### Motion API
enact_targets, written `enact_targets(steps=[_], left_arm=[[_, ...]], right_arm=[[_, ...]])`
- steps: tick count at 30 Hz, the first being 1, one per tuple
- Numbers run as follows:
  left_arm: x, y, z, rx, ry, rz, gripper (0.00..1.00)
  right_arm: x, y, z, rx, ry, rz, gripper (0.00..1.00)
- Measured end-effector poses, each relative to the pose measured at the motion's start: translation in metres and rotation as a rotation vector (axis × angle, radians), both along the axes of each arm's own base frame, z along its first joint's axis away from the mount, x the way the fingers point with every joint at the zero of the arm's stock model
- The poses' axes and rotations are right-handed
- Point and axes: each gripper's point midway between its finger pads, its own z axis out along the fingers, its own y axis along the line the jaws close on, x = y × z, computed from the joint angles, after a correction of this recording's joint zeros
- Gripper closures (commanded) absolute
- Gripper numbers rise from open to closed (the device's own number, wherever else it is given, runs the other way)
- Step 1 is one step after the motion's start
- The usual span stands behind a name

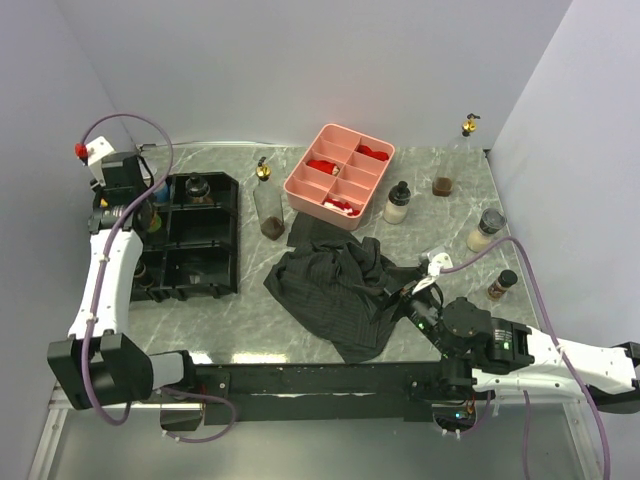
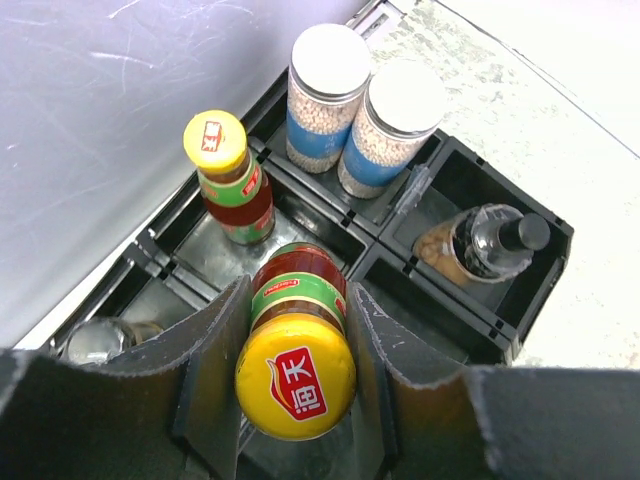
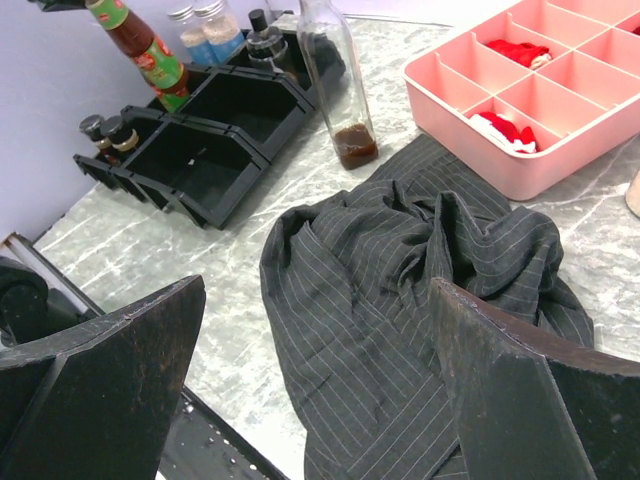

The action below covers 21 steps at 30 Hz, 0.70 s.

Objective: Organize the condiment bottles
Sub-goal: Place the bottle in the storage box.

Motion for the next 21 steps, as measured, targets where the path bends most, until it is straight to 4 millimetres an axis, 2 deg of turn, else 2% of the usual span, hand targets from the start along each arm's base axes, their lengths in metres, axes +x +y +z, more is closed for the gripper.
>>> enact_targets(steps=[3, 6, 9, 10, 11, 12, 15, 18, 21], left_arm=[[0.007, 0.004, -0.007, -0.001, 0.011, -0.005, 0.99], [0.017, 0.008, -0.024, -0.007, 0.05, -0.006, 0.96], [0.022, 0.011, -0.044, -0.03, 0.099, -0.015, 0.81], [0.023, 0.012, -0.05, -0.04, 0.111, -0.018, 0.7], [0.023, 0.013, -0.054, -0.045, 0.117, -0.019, 0.65], [0.022, 0.014, -0.058, -0.052, 0.126, -0.019, 0.5], [0.022, 0.018, -0.062, -0.059, 0.126, -0.016, 0.32], [0.028, 0.021, -0.055, -0.05, 0.087, -0.012, 0.23], [0.033, 0.022, -0.05, -0.042, 0.064, -0.011, 0.2]], right_arm=[[0.0, 0.003, -0.001, -0.008, -0.003, 0.006, 0.0], [0.0, 0.005, -0.001, -0.011, -0.003, 0.007, 0.0], [0.001, 0.006, -0.003, -0.01, -0.004, 0.007, 0.0], [0.001, 0.006, -0.003, -0.01, -0.004, 0.007, 0.0], [0.001, 0.007, -0.005, -0.013, -0.003, 0.008, 0.0], [0.001, 0.007, -0.007, -0.016, -0.003, 0.008, 0.0], [0.001, 0.008, -0.011, -0.023, -0.002, 0.01, 0.0], [0.0, 0.008, -0.011, -0.023, -0.002, 0.012, 0.0], [0.0, 0.009, -0.011, -0.023, -0.001, 0.015, 0.0]])
